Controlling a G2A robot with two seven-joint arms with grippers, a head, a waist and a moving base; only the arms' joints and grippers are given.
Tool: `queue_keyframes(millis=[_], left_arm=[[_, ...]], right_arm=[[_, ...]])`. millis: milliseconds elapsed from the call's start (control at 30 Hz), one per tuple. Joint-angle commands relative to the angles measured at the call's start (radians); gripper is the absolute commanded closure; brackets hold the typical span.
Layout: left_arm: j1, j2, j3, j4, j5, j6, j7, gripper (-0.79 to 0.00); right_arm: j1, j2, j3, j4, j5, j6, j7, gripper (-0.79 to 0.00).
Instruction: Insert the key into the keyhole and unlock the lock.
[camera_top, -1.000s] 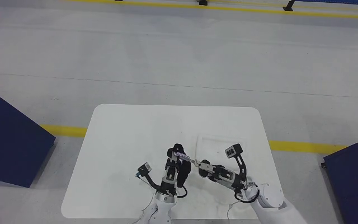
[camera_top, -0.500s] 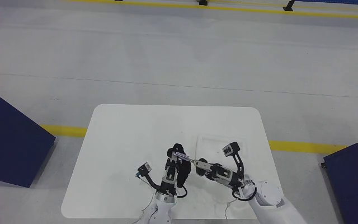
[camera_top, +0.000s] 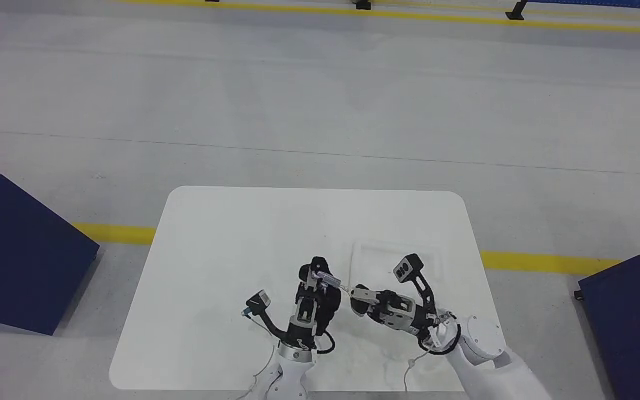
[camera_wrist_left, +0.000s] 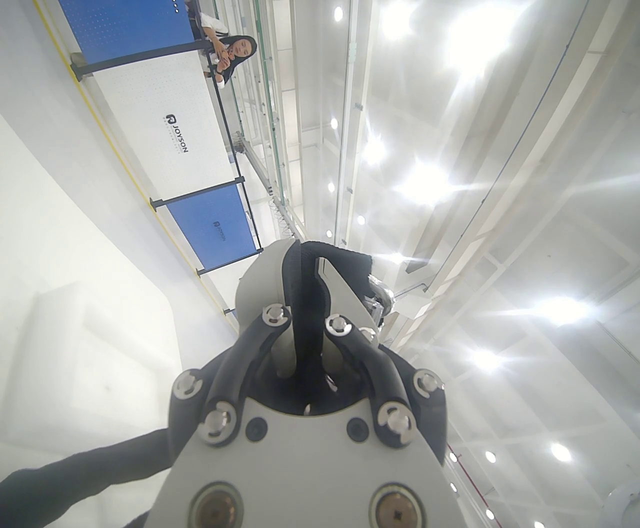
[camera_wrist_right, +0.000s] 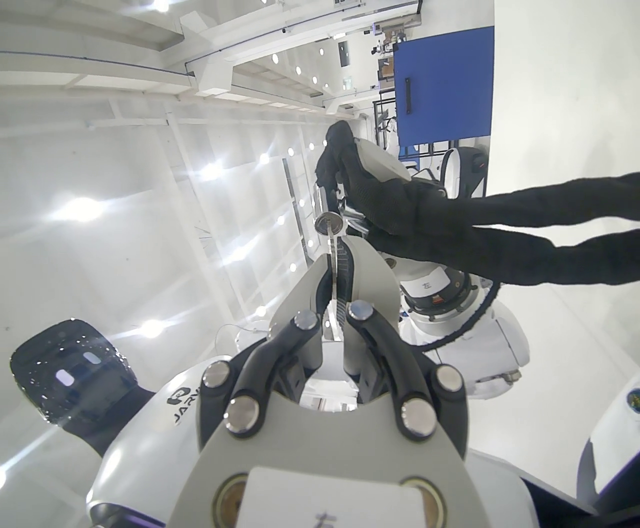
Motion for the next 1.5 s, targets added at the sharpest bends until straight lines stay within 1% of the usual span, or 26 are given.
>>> queue_keyframes(millis=[0,367,667,867,1300,1467], left_arm=[[0.007,0.001,-0.008,-0.014,0.013,0.008,-0.006,0.000],[0.020,-0.002,-0.023,-0.026,0.055,-0.009,-0.008,0.000],[0.018,-0.007,-0.035,-0.019,0.148,-0.031,0.047,0.000],[0.016,-0.012,-0.037,-0.008,0.198,-0.033,0.085,0.000],[0.015,-0.020,-0.042,0.004,0.211,-0.038,0.093,0.000],[0.018,-0.022,-0.048,0.003,0.220,-0.041,0.097,0.000]], right_arm=[[0.003,0.000,0.003,0.003,0.023,0.033,0.011,0.000],[0.024,0.000,0.012,0.023,0.085,0.161,0.058,0.000],[0.056,-0.003,0.012,0.061,0.209,0.329,0.108,0.000],[0.076,-0.001,0.017,0.077,0.239,0.441,0.121,0.000],[0.079,-0.001,0.018,0.076,0.237,0.445,0.117,0.000],[0.064,-0.001,0.020,0.049,0.289,0.534,0.058,0.000]])
